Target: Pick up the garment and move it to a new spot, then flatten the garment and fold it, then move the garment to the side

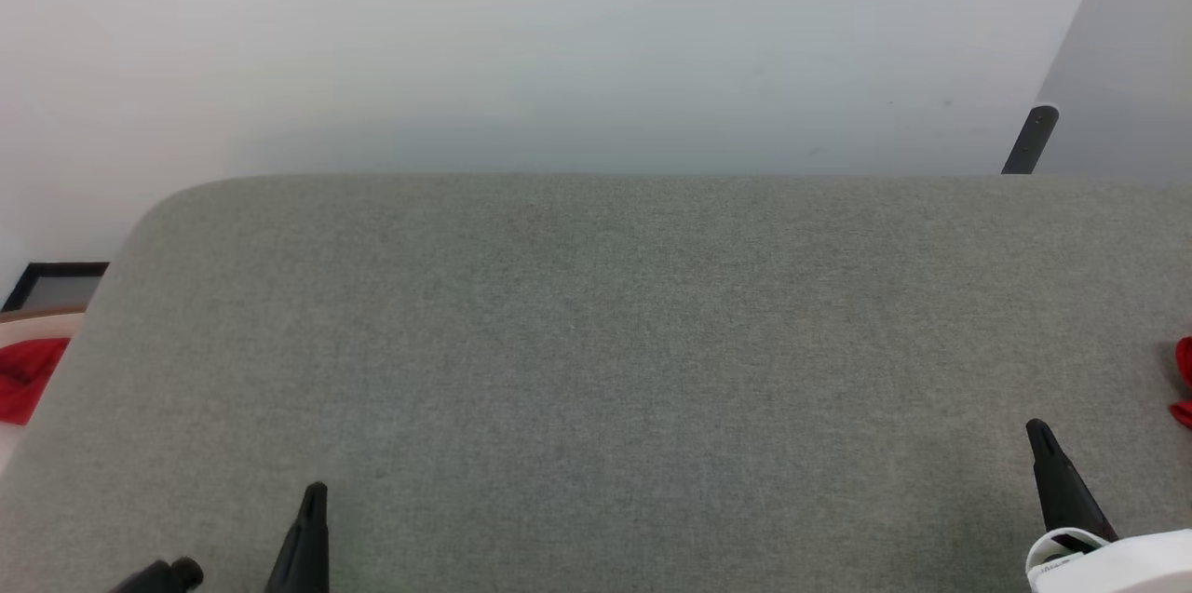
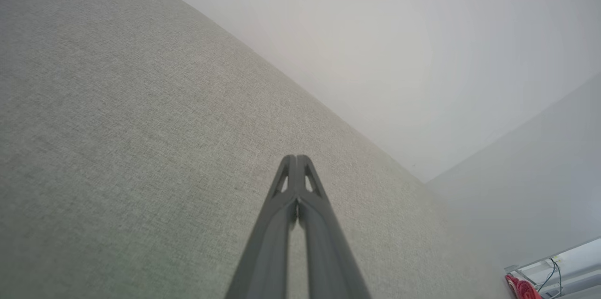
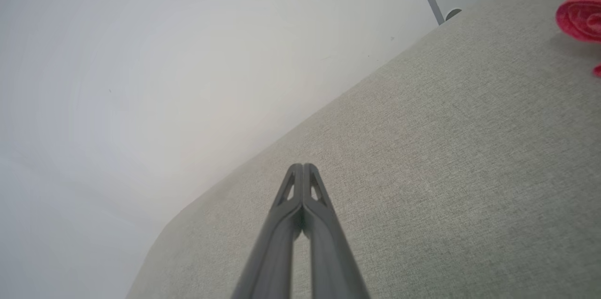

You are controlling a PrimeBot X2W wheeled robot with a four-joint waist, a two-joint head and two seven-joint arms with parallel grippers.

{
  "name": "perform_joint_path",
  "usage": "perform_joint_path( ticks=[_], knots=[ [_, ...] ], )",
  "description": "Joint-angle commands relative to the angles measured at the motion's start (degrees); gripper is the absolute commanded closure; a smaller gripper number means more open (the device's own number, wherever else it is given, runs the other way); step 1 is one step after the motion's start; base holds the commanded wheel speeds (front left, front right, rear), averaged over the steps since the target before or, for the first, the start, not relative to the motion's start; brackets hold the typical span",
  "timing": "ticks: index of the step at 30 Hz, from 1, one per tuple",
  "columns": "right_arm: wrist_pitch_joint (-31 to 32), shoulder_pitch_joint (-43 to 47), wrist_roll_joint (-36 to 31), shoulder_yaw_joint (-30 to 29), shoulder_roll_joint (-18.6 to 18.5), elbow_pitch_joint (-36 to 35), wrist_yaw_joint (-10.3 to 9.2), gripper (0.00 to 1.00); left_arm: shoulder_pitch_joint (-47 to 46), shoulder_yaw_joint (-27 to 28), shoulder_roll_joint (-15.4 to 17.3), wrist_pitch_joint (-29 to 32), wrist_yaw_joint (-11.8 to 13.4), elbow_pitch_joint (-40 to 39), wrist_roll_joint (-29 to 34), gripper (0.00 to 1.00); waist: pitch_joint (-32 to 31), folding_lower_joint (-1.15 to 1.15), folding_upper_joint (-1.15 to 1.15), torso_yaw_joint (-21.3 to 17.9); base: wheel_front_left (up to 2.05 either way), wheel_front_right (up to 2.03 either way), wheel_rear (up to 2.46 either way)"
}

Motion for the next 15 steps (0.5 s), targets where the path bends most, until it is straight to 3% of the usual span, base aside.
perform_joint_path(
  ticks=[1,15],
  knots=[
    [0.29,-1.53,1.98,-0.42,0.03,-0.34,-0.02,1.00,-1.59,0.46,0.02,0.39,-0.29,-0.44,-2.18,1.00,0.02,0.00,0.00,0.02,0.00,0.00,0.00],
    [1.74,-3.05,10.79,-1.15,1.18,1.23,-0.02,1.00,-4.01,1.27,-0.84,3.07,-0.51,0.93,-11.88,1.00,0.24,0.00,0.00,0.13,0.00,0.00,0.00]
  ],
)
